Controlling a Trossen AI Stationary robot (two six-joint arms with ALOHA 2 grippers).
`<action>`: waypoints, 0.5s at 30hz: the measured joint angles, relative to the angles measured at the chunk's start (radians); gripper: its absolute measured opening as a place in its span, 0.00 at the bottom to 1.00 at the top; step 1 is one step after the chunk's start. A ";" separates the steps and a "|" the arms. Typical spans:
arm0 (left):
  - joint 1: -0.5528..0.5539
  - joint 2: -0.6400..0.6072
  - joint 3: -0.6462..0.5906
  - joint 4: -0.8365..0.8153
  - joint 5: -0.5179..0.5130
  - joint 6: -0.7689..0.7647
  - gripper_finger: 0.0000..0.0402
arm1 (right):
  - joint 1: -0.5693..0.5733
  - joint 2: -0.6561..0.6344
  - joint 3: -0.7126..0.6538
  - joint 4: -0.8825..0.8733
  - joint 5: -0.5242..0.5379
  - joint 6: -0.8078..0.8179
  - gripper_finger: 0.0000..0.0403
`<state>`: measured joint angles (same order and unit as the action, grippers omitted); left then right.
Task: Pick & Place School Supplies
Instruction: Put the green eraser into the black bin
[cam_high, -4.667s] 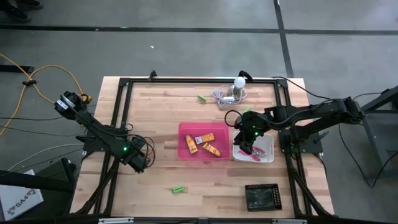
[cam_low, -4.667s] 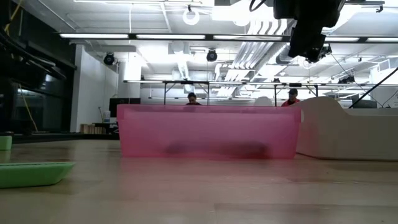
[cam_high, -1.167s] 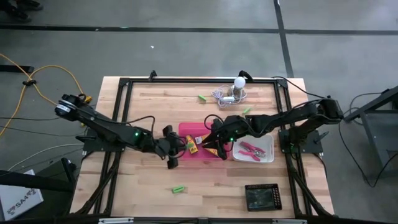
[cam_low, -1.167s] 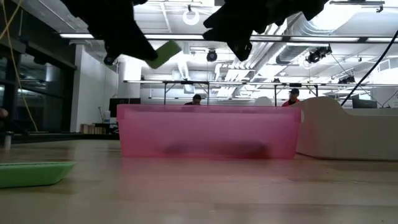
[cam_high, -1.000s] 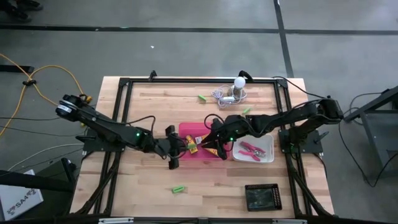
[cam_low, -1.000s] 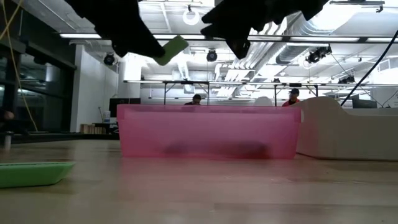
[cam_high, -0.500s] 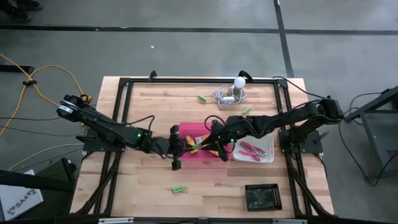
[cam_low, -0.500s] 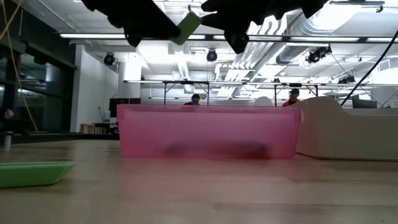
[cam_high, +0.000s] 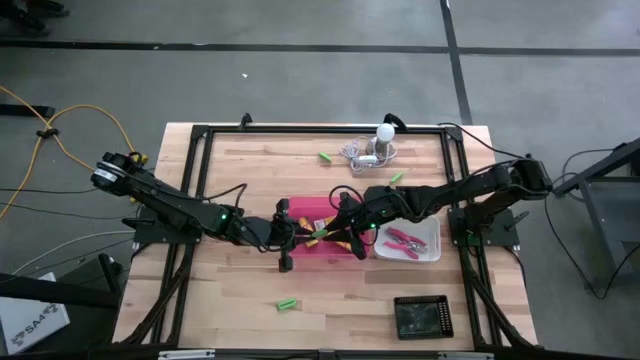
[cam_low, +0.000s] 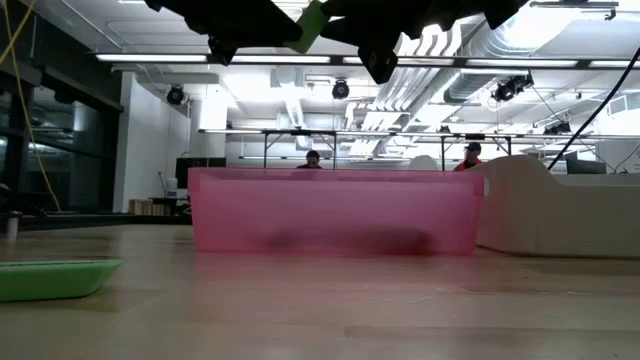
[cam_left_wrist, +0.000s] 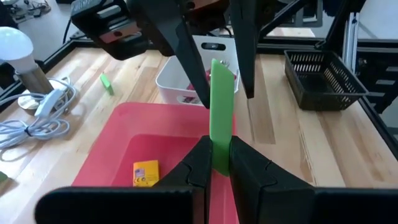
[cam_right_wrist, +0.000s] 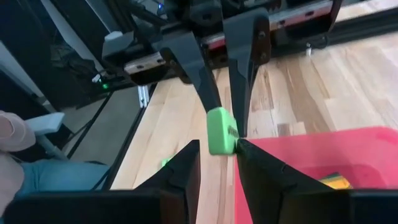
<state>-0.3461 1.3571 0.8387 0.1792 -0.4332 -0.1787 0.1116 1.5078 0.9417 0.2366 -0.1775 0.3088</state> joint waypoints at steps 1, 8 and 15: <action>0.003 0.000 0.000 0.004 0.000 0.000 0.08 | 0.000 0.000 0.000 0.009 0.000 -0.001 0.23; 0.014 0.000 0.000 0.009 0.001 -0.001 0.08 | 0.000 0.000 0.000 0.037 0.016 -0.027 0.23; 0.015 0.000 0.000 0.016 0.000 0.000 0.08 | 0.000 0.000 0.000 0.038 0.021 -0.052 0.23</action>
<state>-0.3309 1.3567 0.8387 0.1954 -0.4332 -0.1791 0.1112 1.5078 0.9417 0.2749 -0.1562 0.2565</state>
